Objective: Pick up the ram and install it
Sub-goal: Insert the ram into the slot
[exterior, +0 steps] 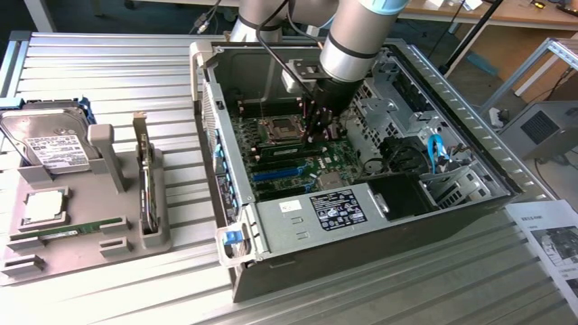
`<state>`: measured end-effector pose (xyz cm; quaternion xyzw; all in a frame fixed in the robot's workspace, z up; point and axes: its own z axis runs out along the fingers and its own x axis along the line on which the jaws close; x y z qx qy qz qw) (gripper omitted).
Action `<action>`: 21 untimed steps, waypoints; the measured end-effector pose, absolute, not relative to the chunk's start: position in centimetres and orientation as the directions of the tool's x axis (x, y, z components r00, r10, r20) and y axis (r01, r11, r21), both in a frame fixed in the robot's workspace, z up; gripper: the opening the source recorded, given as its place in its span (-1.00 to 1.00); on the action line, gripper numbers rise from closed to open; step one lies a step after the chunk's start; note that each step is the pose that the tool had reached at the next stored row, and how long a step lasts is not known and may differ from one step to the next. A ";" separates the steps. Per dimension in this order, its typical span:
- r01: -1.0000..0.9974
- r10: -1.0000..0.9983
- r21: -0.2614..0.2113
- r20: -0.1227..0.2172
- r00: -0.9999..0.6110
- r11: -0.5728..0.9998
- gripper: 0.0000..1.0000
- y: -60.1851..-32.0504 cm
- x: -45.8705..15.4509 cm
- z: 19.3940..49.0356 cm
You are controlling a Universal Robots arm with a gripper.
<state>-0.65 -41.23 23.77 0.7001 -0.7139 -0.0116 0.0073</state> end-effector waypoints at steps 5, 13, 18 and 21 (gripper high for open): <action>-0.999 -1.000 0.027 -0.006 -0.020 0.019 -0.76 -41.2 -0.7 23.8; -0.999 -1.000 0.027 -0.006 -0.020 0.019 -0.76 -41.2 -1.0 23.8; -0.999 -1.000 0.027 -0.006 -0.020 0.019 -0.76 -41.2 -1.0 23.7; -0.999 -1.000 0.027 -0.006 -0.019 0.019 -0.76 -41.2 -1.0 23.7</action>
